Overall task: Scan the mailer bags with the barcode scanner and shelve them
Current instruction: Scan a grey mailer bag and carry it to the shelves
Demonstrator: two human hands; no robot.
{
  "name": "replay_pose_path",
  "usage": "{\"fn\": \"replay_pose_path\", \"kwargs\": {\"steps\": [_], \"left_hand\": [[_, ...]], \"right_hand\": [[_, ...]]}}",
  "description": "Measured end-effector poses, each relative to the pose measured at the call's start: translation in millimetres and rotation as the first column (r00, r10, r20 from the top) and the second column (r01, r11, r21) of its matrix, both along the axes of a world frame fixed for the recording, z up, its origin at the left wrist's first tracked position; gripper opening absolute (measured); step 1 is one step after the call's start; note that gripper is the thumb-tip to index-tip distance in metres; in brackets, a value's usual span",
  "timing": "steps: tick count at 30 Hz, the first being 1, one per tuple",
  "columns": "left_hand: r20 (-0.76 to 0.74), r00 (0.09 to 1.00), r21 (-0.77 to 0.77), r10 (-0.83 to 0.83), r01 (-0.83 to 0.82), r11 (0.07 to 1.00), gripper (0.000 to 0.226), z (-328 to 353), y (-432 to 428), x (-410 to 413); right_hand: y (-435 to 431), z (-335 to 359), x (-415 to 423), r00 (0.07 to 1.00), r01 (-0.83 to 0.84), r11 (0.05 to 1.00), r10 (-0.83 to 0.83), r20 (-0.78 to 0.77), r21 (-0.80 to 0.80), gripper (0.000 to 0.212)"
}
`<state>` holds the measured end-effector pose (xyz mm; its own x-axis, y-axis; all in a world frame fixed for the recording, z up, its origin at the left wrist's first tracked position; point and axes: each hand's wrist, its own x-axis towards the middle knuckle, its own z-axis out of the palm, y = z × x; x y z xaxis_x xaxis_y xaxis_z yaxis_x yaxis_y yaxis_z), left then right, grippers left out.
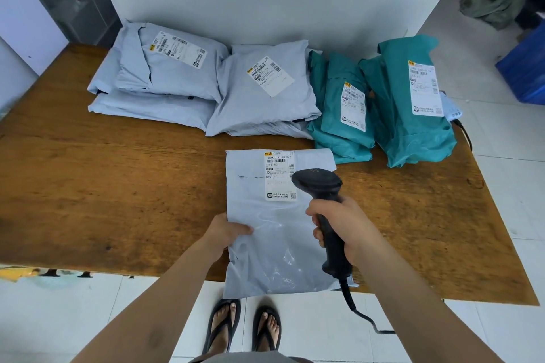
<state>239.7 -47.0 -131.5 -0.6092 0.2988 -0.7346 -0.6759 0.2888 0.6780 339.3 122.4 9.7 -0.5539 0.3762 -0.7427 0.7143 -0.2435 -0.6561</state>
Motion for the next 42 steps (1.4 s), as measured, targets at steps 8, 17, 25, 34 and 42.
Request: {"fn": "replay_pose_path", "kwargs": {"steps": [8,17,25,34,42], "left_hand": [[0.01,1.0,-0.01,-0.004,0.004,1.0,0.035,-0.6,-0.2,0.3],[-0.003,0.996,-0.093,0.089,-0.089,0.992,0.045,-7.2,1.9,0.6],[0.008,0.996,-0.102,0.085,-0.084,0.991,0.045,-7.1,0.3,0.3],[-0.004,0.997,-0.117,0.077,-0.077,0.99,0.046,-8.2,0.9,-0.6],[-0.002,1.0,-0.152,0.018,-0.018,0.988,0.055,-8.5,-0.5,-2.4]], "right_hand": [[40.0,15.0,0.0,0.869,-0.495,0.793,0.458,0.19,0.355,0.01],[63.4,29.1,-33.4,0.769,-0.631,0.617,0.579,0.271,0.47,0.008],[63.0,21.3,-34.3,0.741,-0.668,0.614,0.604,0.293,0.421,0.009],[63.0,25.9,-37.0,0.687,-0.722,0.553,0.648,0.33,0.417,0.012],[68.3,35.2,-43.5,0.593,-0.794,0.422,0.697,0.403,0.438,0.009]]}}
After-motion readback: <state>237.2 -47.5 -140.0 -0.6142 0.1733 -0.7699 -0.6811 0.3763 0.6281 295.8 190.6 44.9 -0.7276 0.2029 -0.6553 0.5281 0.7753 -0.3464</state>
